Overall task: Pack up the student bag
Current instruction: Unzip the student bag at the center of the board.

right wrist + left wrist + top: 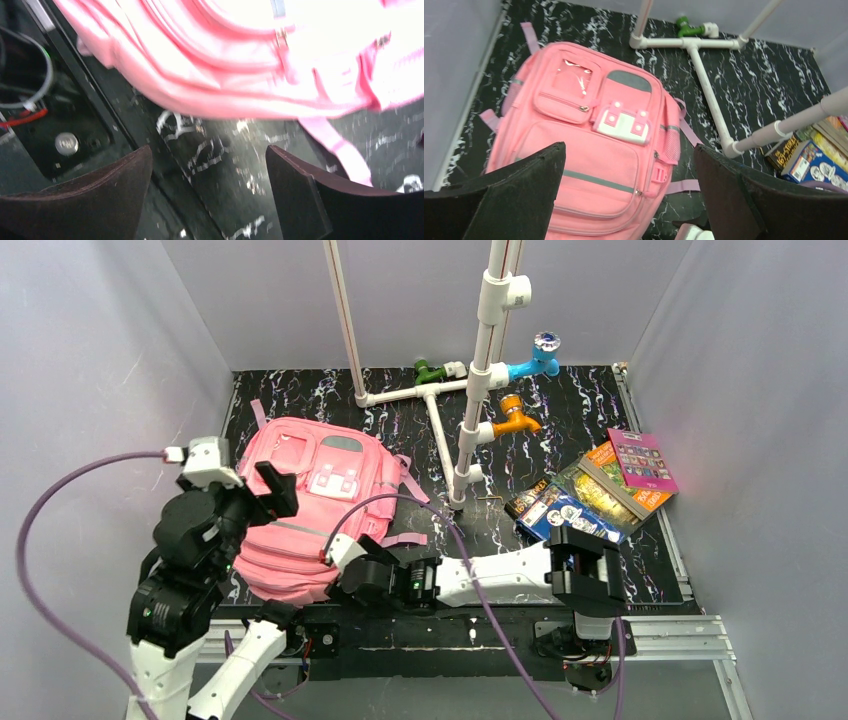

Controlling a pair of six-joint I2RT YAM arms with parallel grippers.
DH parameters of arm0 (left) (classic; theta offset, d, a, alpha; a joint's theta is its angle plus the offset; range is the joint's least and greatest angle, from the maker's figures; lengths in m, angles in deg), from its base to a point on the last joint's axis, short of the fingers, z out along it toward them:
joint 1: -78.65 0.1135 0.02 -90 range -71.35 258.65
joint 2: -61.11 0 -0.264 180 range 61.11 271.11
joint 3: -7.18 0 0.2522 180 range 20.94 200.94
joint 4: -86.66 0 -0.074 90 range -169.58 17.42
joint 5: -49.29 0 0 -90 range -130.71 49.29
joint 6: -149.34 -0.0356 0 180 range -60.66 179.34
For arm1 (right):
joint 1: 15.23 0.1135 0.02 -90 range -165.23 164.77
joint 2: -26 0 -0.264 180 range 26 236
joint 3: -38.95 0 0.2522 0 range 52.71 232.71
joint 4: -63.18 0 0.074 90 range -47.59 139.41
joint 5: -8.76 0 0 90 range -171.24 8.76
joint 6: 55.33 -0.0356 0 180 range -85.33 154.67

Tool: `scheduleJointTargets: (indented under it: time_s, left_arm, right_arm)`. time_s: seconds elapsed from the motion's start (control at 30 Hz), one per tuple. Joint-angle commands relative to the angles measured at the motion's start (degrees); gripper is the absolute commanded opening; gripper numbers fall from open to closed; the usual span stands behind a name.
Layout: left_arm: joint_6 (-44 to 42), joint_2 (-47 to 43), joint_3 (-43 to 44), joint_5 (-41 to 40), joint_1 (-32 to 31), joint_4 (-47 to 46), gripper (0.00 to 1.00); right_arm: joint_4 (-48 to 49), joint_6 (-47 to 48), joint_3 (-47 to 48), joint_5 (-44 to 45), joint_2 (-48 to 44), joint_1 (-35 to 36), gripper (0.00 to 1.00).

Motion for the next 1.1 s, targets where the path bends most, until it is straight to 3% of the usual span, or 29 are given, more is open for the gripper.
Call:
scheduleJointTargets:
  time_s: [0.0, 0.2, 0.4, 0.67, 0.73, 0.8, 0.83, 0.97, 1.07]
  left_arm:
    - [0.05, -3.42, 4.92, -11.27, 0.29, 7.38, 0.99]
    - [0.84, -5.66, 6.89, -13.68, -0.36, 8.20, 0.99]
    - [1.16, -5.86, 6.01, -12.86, -0.97, 8.71, 0.99]
    - [2.78, -6.30, 3.49, -10.00, -1.15, 8.89, 0.99]
    - [3.45, -6.25, 2.61, -9.42, -1.19, 8.88, 0.99]
    - [3.86, -5.97, 1.86, -8.53, -1.16, 8.90, 0.99]
    - [4.10, -5.75, 1.56, -8.14, -1.16, 8.88, 0.99]
    - [5.31, -4.20, 0.21, -6.26, -1.20, 8.81, 0.99]
    - [6.65, -2.31, -0.83, -4.90, -1.19, 8.61, 0.99]
  right_arm:
    - [12.07, 9.35, 5.43, -1.44, 4.13, -0.10, 0.89]
    - [17.02, 14.78, 10.69, -8.41, 11.52, -0.21, 0.85]
    - [17.83, 17.90, 16.19, -8.01, 17.99, -0.29, 0.86]
    - [21.22, 23.43, 15.39, 13.85, 22.50, -0.56, 0.86]
    - [22.63, 24.12, 13.12, 14.80, 20.48, -1.44, 0.73]
    - [23.75, 23.57, 10.56, 14.42, 17.56, -2.74, 0.34]
    - [23.81, 22.97, 9.31, 13.69, 15.95, -3.55, 0.23]
    - [19.87, 19.99, 6.00, 3.43, 9.05, -7.66, 0.01]
    - [15.67, 18.75, 4.86, -9.31, 4.09, -11.03, 0.01]
